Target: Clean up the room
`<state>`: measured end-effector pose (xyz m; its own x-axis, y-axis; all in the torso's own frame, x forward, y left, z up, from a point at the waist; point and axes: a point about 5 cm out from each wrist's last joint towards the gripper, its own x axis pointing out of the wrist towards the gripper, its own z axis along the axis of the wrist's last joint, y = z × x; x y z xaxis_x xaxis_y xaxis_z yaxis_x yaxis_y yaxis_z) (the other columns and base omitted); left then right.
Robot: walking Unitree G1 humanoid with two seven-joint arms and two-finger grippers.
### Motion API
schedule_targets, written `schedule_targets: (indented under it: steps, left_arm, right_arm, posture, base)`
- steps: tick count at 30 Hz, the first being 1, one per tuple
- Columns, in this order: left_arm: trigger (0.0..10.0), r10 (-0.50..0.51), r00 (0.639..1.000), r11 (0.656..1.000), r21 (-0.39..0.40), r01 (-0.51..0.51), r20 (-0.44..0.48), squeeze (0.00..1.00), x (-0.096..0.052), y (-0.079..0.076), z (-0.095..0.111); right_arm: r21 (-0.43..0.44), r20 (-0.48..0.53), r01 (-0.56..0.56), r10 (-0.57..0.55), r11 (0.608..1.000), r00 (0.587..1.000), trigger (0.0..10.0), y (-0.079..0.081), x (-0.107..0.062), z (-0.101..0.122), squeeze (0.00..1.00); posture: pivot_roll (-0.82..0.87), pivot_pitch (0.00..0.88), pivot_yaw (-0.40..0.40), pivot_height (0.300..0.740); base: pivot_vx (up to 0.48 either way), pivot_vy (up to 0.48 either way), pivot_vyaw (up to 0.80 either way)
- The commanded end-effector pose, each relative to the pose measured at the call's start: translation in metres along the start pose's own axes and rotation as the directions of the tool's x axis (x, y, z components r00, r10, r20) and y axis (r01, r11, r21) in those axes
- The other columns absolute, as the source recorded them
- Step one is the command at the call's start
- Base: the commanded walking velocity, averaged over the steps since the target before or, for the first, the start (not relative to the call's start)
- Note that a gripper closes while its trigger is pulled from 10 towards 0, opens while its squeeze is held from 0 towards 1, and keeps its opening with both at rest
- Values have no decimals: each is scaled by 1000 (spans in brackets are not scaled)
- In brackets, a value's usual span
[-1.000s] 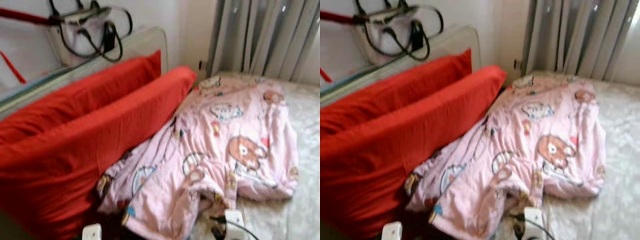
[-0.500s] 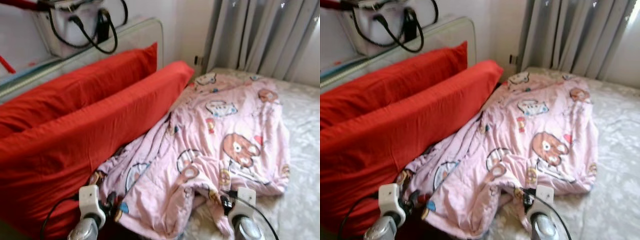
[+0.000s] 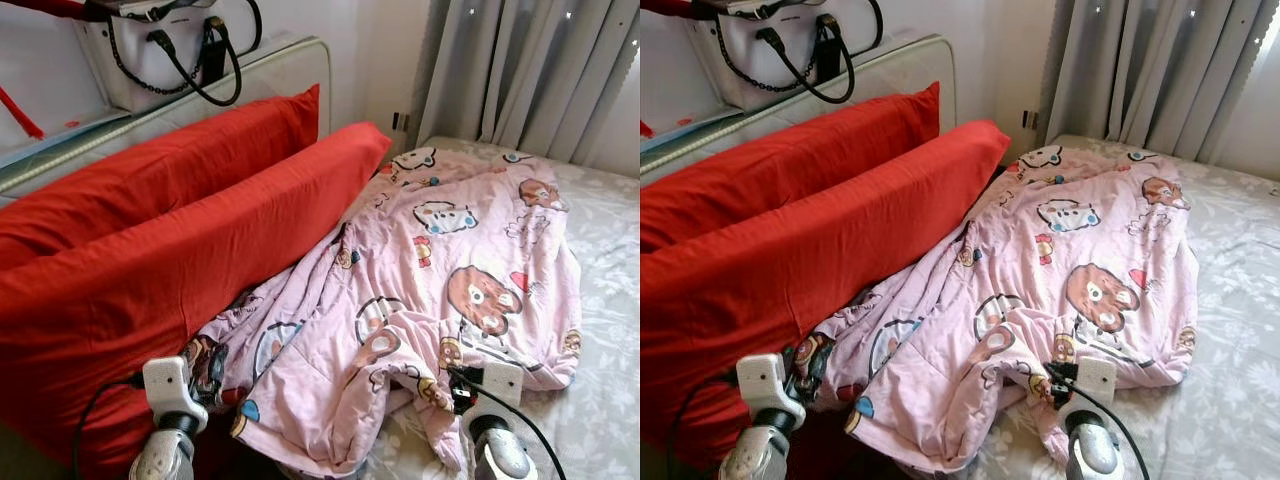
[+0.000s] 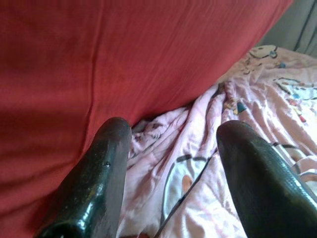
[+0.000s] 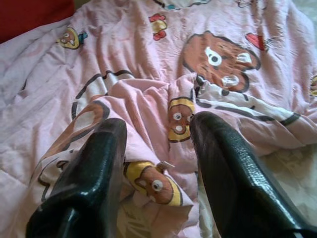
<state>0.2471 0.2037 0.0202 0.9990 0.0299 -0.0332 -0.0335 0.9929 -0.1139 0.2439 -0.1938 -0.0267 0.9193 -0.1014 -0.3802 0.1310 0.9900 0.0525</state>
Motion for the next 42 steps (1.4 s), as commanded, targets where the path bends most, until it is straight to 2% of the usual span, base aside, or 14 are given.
schedule_targets:
  steps: [1,2,13,15,21,28,38,42]
  left_arm:
    - [10000,-4,1000,1000,2,4,-14,0,2,-2,0]
    - [10000,-7,1000,1000,0,7,-15,0,2,-5,1]
    - [10000,-10,1000,1000,-13,9,-30,0,0,-10,6]
    - [10000,-11,999,1000,-12,11,-30,0,0,-10,6]
    - [10000,-8,999,1000,-7,8,-46,0,0,-6,6]
    - [10000,-3,999,1000,-5,2,-48,0,1,-4,7]
    - [10000,0,998,1000,-7,-1,-57,0,1,-4,5]
    - [10000,5,998,1000,-9,-5,-60,0,1,-3,5]
  right_arm:
    - [-8,15,-9,9,1000,1000,10000,4,4,6,0]
    - [-6,22,0,0,1000,1000,10000,4,4,8,0]
    - [4,28,4,-4,1000,1000,10000,8,7,11,0]
    - [1,12,4,-4,1000,1000,10000,8,7,9,0]
    - [10,15,5,-5,1000,1000,10000,8,6,7,0]
    - [4,14,-14,14,1000,1000,10000,14,8,10,0]
    - [17,17,-7,7,1000,1000,10000,14,11,13,0]
    - [14,-11,6,-6,1000,1000,10000,14,13,13,0]
  posture:
    - [43,0,24,710]
    - [43,0,25,700]
    - [45,0,30,700]
    - [44,0,31,700]
    - [42,0,39,660]
    - [48,0,39,660]
    - [53,0,28,660]
    - [57,0,25,651]
  base:
    - [0,0,0]
    - [0,0,0]
    - [0,0,0]
    - [0,0,0]
    - [0,0,0]
    - [0,0,0]
    - [0,0,0]
    - [0,0,0]
